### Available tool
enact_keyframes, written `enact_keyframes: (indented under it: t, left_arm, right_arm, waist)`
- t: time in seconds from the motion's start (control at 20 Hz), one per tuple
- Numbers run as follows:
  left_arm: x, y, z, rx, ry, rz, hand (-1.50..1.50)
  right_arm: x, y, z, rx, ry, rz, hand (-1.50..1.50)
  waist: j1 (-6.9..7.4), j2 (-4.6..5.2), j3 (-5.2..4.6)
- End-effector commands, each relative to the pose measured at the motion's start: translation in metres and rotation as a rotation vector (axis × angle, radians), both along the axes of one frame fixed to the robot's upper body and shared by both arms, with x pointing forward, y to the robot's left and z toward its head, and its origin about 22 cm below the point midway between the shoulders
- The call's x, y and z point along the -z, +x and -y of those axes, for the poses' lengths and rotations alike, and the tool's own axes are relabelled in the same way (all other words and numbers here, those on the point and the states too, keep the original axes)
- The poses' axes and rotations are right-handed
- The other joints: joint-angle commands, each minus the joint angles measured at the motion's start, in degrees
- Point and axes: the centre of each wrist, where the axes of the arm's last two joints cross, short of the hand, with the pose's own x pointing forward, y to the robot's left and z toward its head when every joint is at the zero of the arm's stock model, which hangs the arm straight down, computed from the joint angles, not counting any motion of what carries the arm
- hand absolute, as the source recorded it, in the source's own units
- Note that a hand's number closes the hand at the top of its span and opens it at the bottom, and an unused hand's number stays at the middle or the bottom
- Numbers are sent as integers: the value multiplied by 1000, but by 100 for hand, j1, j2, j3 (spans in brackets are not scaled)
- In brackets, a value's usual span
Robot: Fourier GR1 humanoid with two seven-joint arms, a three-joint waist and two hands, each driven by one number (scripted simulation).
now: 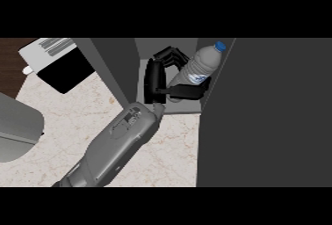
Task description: Pick up the bottled water, place it into the cabinet and close the cabinet
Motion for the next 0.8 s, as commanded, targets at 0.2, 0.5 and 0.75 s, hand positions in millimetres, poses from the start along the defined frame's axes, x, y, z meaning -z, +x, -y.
enact_keyframes:
  t: [0.2,0.5,0.75]
  left_arm:
    - [20,24,-20,-98,-45,-51,150]
    - [11,54,-25,-97,20,-29,150]
    - [25,61,-36,-125,197,-15,150]
  right_arm:
    - [-16,3,4,-26,82,79,-150]
    - [-15,8,-1,-46,62,68,-150]
    - [-22,9,-1,-48,50,73,-150]
  waist:
    - [-42,21,-1]
    - [-68,46,0]
    - [-64,51,-1]
